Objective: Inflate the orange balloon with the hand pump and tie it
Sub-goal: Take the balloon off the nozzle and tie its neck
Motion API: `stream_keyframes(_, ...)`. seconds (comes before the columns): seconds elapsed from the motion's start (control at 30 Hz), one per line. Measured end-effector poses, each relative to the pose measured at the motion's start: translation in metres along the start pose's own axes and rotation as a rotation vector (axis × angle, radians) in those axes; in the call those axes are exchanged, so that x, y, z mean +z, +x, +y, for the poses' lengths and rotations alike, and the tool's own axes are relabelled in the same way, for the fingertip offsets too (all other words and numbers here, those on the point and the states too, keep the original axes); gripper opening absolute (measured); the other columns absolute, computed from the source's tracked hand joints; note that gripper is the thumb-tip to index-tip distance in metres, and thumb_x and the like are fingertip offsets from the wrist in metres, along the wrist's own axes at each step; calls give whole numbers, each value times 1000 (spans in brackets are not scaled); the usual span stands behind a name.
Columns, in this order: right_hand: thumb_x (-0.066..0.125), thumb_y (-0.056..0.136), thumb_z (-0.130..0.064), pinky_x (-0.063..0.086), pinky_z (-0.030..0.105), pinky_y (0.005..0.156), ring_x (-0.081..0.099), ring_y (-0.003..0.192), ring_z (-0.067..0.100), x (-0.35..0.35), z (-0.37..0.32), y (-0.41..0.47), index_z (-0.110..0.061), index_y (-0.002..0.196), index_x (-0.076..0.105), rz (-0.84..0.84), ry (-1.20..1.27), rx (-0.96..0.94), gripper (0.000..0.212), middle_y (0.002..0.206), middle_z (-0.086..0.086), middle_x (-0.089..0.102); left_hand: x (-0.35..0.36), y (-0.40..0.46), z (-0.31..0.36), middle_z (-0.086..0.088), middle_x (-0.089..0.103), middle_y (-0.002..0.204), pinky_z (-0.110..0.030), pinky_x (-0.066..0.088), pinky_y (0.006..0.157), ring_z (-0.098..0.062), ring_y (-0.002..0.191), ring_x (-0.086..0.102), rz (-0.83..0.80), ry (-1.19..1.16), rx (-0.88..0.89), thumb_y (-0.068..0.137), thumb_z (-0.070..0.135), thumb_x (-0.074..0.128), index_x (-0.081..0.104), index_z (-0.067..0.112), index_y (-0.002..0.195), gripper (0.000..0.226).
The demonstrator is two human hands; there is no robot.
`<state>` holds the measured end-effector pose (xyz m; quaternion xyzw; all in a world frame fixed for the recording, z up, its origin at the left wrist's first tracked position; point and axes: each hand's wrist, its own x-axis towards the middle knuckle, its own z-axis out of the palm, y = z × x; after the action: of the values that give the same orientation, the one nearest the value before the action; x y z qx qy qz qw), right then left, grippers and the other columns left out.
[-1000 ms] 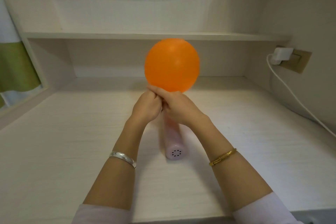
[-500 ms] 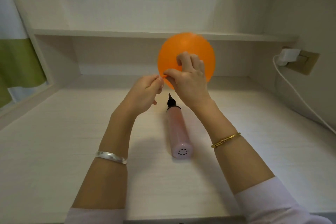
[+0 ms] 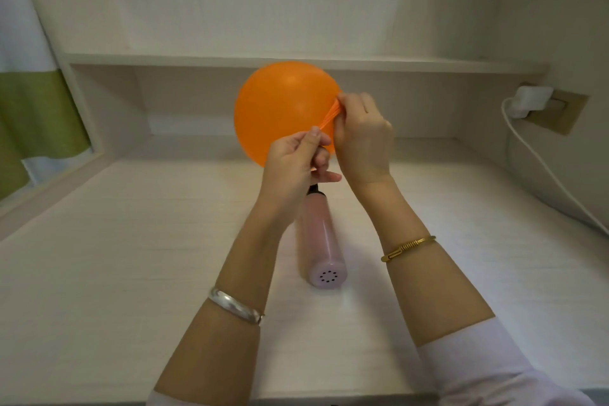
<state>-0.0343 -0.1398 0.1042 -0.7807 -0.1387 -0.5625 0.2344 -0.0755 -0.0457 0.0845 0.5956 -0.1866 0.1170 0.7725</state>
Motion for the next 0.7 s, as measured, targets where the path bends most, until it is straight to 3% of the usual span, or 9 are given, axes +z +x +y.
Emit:
stream_keyframes(0.07,50,88,-2,40,38,59,60,71,37,5,5,-3,5,89,63,-79,92,188,15,84,22,65,9,-2,-8,0,42,54,-19,53,48,-3,45,45,2,30,-10,100,14,36,54,11,72,33)
stream_keyframes(0.13,49,91,-8,39,32,63,60,75,30,8,11,-5,2,89,63,-82,155,297,17,85,18,67,11,-2,-15,0,42,55,-18,51,50,-3,46,45,16,57,-31,101,15,35,53,13,72,34)
stream_keyframes(0.47,52,90,-10,41,20,52,55,62,15,14,16,-16,-1,83,65,-132,388,572,17,69,3,59,-7,3,-29,12,48,46,-14,41,50,-4,48,44,-22,125,-109,100,18,38,55,15,71,34)
stream_keyframes(0.57,52,91,-10,49,25,53,59,60,17,18,16,-20,-6,77,60,-127,478,663,17,62,-2,55,-13,4,-35,11,48,48,-19,40,55,-8,52,44,-55,82,-159,99,19,40,56,14,73,31)
stream_keyframes(0.7,54,87,-4,57,36,55,60,51,19,24,17,-26,-12,63,56,-118,687,863,26,63,12,60,-16,7,-45,10,48,50,-23,37,57,-8,51,45,-89,-53,-246,99,19,40,55,12,80,25)
